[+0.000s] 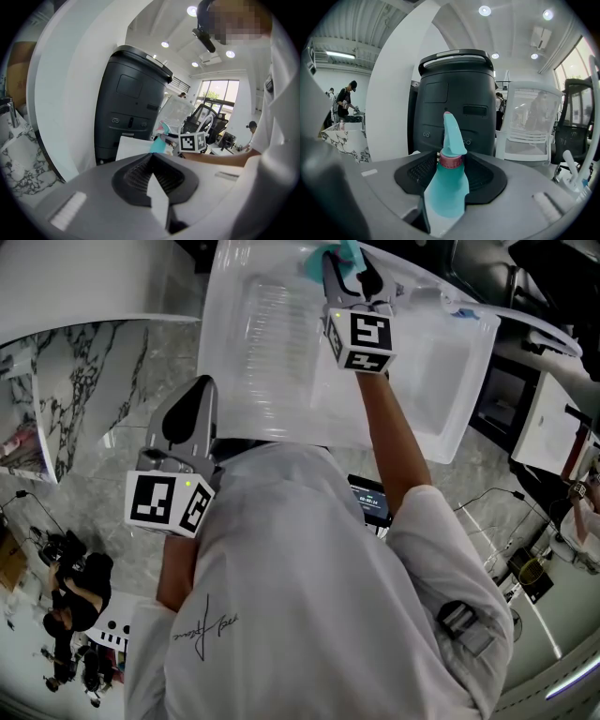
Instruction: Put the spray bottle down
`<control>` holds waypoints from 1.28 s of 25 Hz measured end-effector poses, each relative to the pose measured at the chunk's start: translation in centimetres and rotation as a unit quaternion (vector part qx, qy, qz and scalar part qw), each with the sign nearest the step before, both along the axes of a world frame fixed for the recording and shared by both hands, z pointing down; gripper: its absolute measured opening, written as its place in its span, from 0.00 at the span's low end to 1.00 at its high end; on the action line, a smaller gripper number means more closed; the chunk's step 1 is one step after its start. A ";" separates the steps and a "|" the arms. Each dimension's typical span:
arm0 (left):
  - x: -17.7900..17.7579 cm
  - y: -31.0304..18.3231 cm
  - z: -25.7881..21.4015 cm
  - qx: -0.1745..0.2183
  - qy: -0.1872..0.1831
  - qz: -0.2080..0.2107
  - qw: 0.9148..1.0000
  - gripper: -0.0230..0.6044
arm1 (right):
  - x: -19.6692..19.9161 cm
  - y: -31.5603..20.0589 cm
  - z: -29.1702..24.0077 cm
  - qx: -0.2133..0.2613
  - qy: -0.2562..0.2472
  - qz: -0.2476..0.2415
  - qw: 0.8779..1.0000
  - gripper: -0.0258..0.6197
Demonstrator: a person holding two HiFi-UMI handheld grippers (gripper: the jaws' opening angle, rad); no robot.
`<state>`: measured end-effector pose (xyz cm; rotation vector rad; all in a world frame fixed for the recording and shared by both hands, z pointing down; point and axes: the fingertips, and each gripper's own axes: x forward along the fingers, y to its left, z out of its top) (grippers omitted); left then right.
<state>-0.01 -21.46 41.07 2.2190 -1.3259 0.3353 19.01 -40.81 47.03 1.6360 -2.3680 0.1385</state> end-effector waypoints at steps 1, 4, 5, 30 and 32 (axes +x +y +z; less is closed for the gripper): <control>0.0 0.0 0.0 0.001 0.000 0.000 1.000 0.10 | 0.1 0.0 0.0 -0.001 0.001 0.000 1.000 0.28; 0.0 0.1 0.0 0.003 0.001 0.000 1.000 0.10 | 0.2 0.1 0.0 -0.001 0.000 0.002 1.000 0.29; 0.0 0.1 0.0 0.003 0.001 0.000 1.000 0.10 | 0.2 0.1 0.0 -0.001 0.000 0.002 1.000 0.29; 0.1 1.1 -1.0 0.021 0.014 0.016 1.000 0.10 | 0.5 2.3 -1.8 -0.018 0.001 0.011 1.000 0.29; 0.1 1.3 -1.1 0.022 0.014 0.020 0.999 0.10 | 0.6 2.6 -1.9 -0.019 0.003 0.012 1.000 0.29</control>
